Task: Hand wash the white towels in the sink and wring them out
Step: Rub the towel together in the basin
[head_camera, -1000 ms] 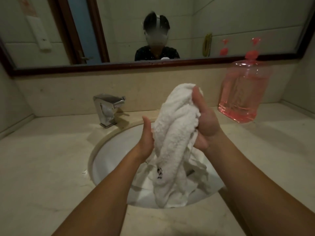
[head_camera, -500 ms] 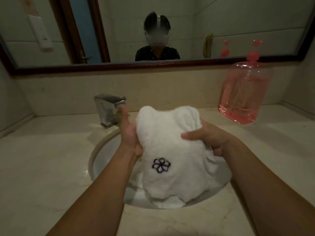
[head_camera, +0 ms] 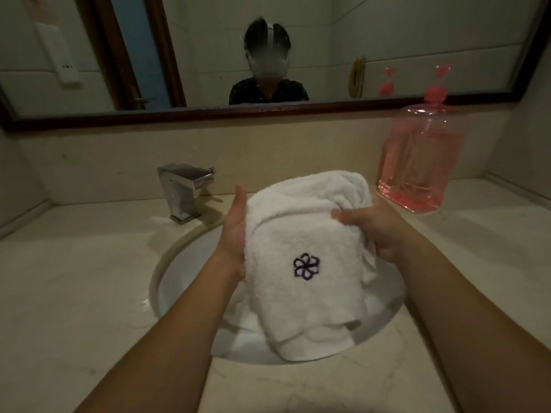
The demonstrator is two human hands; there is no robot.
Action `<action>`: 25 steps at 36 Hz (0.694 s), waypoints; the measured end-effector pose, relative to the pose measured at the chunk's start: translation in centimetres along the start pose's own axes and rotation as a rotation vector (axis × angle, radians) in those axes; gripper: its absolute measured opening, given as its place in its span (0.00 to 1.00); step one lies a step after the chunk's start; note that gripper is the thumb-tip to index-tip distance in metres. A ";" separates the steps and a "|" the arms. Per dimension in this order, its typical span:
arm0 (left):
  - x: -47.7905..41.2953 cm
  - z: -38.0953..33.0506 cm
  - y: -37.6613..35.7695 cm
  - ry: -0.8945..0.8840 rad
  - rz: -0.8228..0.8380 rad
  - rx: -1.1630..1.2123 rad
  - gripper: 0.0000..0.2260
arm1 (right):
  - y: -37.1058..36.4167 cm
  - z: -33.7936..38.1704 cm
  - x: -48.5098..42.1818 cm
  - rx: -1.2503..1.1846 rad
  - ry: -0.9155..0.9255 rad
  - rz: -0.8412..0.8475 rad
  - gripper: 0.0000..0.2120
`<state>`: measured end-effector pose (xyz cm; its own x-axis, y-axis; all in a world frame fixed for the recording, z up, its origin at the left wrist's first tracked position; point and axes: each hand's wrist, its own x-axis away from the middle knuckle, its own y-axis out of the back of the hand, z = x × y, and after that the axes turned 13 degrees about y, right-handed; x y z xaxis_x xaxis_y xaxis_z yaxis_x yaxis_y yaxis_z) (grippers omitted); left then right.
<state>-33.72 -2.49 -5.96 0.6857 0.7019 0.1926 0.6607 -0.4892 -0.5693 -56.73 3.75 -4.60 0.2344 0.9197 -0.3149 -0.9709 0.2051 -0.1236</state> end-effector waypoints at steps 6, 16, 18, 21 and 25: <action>-1.4 -0.1 0.3 0.002 -0.242 0.070 0.44 | -3.4 -1.3 -0.4 0.160 -0.102 -0.123 0.26; -2.0 1.8 -3.4 -0.530 -0.758 -0.308 0.17 | -11.3 -2.5 1.5 -0.130 -0.122 -0.183 0.20; -2.1 2.0 -3.9 -0.547 -0.751 -0.362 0.16 | -11.3 -1.9 1.1 -0.062 -0.109 -0.224 0.17; -2.3 1.6 -3.8 -0.560 -0.837 -0.336 0.15 | -11.5 -1.5 2.1 0.017 -0.079 -0.159 0.15; -2.0 0.7 -3.0 -0.540 -0.888 -0.341 0.16 | -11.3 -1.9 3.1 0.004 -0.059 -0.048 0.18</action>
<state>-37.25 -2.06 -5.15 -0.2465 0.9692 0.0017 0.9604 0.2445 -0.1334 -44.93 3.68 -5.94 0.2775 0.9270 -0.2523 -0.9588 0.2508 -0.1331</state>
